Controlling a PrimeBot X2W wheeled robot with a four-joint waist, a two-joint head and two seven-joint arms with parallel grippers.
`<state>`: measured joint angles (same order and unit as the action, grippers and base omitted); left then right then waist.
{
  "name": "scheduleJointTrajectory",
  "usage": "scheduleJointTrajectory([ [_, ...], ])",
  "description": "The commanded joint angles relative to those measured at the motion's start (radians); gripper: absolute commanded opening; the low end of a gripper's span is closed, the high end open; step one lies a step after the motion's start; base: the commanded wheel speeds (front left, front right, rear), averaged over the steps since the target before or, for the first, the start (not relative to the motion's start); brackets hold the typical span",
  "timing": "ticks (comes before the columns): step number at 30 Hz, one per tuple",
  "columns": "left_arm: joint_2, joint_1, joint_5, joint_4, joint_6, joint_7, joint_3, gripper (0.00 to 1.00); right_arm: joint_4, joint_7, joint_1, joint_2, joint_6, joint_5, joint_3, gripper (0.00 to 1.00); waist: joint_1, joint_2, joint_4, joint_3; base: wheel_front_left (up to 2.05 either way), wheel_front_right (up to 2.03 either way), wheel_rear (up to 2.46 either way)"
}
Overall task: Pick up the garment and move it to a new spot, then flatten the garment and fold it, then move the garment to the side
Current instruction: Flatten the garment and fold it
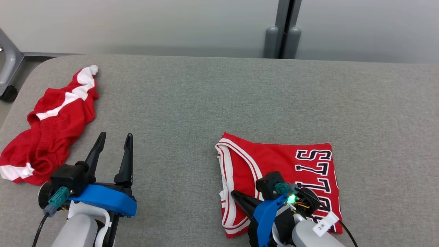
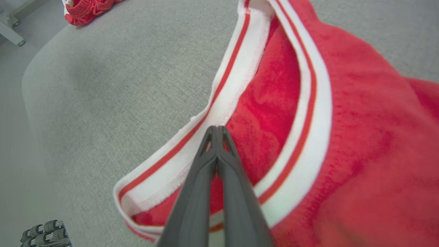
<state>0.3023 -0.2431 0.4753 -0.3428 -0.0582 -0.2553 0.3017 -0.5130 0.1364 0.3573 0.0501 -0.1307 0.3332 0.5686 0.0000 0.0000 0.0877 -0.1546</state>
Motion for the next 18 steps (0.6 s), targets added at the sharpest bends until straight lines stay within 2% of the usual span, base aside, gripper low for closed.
scheduleJointTrajectory([
  [1, -0.003, -0.022, -0.003, -0.002, -0.004, 0.005, 0.002, 1.0, -0.025, 0.013, 0.032, 0.001, 0.0, 0.02, 0.035, 0.0, 0.0, 0.0, 0.018, -0.009, 0.0, 0.0, 0.0],
  [8, -0.013, -0.042, -0.005, -0.025, -0.01, 0.003, 0.021, 1.0, -0.102, 0.045, 0.128, 0.001, 0.0, 0.163, 0.184, 0.0, 0.0, 0.0, 0.059, -0.018, 0.0, 0.0, 0.0],
  [14, -0.007, -0.047, 0.001, -0.03, -0.002, -0.003, 0.008, 1.0, -0.065, -0.082, 0.208, 0.002, 0.0, 0.323, 0.177, 0.0, 0.0, 0.0, 0.046, -0.02, 0.0, 0.0, 0.0],
  [15, -0.005, -0.043, 0.002, -0.027, 0.002, -0.004, 0.004, 1.0, -0.057, -0.113, 0.22, 0.002, 0.0, 0.341, 0.167, 0.42, 0.0, 0.0, 0.039, -0.017, 0.0, 0.0, 0.0],
  [16, -0.004, -0.036, 0.005, -0.025, 0.004, -0.004, -0.002, 1.0, -0.052, -0.141, 0.225, 0.001, 0.0, 0.359, 0.15, 1.0, 0.0, 0.0, 0.03, -0.012, 0.0, 0.0, 0.0],
  [18, -0.004, -0.019, 0.008, -0.022, 0.011, -0.006, -0.015, 1.0, -0.041, -0.204, 0.238, 0.002, 0.0, 0.359, 0.109, 1.0, 0.0, 0.0, 0.01, 0.0, 0.0, 0.0, 0.0],
])
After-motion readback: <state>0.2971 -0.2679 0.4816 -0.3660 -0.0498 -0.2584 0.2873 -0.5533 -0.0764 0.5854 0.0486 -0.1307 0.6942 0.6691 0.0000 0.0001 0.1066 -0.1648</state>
